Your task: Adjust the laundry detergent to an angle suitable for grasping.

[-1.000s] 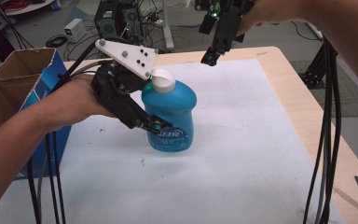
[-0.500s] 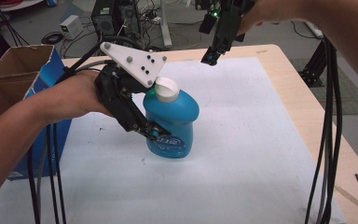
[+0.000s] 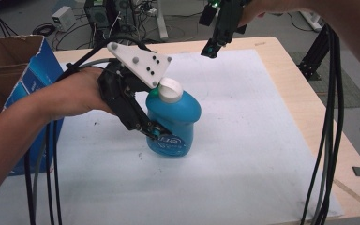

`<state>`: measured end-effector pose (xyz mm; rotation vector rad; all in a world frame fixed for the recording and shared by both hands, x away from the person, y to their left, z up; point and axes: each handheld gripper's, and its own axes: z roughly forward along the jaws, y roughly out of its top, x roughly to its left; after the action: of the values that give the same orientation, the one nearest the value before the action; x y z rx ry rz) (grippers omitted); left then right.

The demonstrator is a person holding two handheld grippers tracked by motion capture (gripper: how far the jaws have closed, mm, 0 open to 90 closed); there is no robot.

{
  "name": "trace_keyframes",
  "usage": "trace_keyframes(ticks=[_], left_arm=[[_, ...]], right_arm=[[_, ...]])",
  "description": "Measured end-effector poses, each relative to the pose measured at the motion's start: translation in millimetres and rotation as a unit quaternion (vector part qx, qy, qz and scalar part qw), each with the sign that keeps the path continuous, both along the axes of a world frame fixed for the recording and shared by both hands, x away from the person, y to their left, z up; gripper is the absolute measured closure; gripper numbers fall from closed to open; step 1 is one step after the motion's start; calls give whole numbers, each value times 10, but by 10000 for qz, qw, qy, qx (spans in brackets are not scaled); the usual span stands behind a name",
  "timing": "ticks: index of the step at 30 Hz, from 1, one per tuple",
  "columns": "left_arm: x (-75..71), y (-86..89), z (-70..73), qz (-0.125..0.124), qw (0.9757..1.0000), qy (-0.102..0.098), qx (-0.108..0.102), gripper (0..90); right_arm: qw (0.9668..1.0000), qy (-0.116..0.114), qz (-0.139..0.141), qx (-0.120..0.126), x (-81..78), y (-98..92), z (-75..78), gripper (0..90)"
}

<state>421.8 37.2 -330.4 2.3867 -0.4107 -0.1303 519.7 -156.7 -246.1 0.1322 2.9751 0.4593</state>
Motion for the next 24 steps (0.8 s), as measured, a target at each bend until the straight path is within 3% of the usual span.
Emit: trace_keyframes(ticks=[6,24], left_arm=[[-7,-49,-152,-93,9999,91,40,454],[45,68,-217,-29,9998,205,-70,445]], right_arm=[[10000,27,-13,-23,12,-17,-35,33],[9999,80,16,-71,40,62,-87,33]])
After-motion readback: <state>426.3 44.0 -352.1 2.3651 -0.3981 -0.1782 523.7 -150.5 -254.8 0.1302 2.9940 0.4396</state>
